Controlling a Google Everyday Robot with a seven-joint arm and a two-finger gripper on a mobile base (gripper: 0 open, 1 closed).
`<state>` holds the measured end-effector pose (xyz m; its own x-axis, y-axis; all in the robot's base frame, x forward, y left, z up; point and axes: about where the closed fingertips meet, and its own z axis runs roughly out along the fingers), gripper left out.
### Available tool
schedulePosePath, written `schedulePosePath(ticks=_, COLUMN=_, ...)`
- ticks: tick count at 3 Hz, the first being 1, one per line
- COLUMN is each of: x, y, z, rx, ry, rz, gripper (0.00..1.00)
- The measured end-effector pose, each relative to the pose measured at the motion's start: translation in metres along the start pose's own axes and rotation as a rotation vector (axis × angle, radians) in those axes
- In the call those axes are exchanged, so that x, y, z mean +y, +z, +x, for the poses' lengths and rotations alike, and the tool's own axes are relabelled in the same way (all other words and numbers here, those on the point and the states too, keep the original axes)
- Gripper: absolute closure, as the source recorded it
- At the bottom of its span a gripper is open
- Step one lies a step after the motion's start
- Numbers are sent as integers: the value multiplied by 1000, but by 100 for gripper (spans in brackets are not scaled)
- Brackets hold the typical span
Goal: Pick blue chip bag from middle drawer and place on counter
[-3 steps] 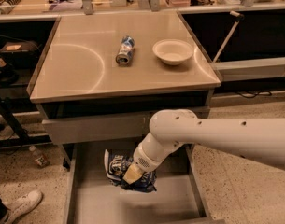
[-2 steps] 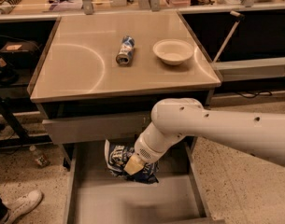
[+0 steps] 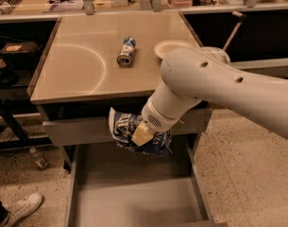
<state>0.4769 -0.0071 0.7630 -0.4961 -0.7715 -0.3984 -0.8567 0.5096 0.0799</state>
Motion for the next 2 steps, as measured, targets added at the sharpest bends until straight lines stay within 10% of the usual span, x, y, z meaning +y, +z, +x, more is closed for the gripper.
schedulePosePath(ticks=2, x=-1, y=-29, z=-6, rx=-20, ry=-17, rz=40, gripper=100)
